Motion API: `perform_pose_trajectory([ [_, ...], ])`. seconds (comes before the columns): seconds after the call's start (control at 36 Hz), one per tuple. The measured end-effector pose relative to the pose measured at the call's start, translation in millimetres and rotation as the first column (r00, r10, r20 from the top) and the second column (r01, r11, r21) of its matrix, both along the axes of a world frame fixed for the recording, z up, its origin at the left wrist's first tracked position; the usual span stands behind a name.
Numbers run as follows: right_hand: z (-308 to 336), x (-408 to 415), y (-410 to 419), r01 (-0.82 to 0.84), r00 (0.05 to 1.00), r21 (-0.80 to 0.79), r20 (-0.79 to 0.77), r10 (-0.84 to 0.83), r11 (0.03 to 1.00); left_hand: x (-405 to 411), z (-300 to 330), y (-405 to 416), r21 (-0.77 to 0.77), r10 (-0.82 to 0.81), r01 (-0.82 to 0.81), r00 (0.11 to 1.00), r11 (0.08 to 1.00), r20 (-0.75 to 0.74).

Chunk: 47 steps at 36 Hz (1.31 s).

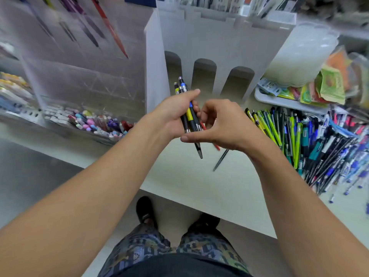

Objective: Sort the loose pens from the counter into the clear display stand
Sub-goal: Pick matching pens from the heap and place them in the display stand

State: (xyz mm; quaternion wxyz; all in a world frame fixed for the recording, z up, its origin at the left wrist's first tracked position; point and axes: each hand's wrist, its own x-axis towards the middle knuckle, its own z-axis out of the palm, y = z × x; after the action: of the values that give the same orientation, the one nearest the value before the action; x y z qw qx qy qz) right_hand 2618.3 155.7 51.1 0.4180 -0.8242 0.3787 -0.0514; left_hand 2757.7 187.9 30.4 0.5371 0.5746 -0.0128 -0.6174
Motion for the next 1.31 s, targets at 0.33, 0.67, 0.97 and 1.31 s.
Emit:
perform_pose_trajectory([
  [0.33,33.3,54.8,80.4,0.131,0.94,0.46,0.225,-0.258,0.878,63.9,37.7,65.0,-0.319,-0.044,0.068,0.996,0.945,0.081],
  [0.67,13.5,212.1,148.6,0.39,0.894,-0.159,0.301,-0.331,0.907,192.1,33.7,108.0,-0.163,0.273,-0.241,0.939,0.957,0.209],
  [0.97,12.7,249.9,150.4,0.514,0.813,-0.15,0.399,-0.424,0.845,227.6,40.4,101.5,-0.135,0.366,-0.381,0.922,0.915,-0.126],
  [1.31,4.7,249.8,115.7,0.493,0.671,0.308,0.461,-0.581,0.814,245.1,31.9,88.6,-0.192,0.307,-0.329,0.942,0.925,-0.136],
])
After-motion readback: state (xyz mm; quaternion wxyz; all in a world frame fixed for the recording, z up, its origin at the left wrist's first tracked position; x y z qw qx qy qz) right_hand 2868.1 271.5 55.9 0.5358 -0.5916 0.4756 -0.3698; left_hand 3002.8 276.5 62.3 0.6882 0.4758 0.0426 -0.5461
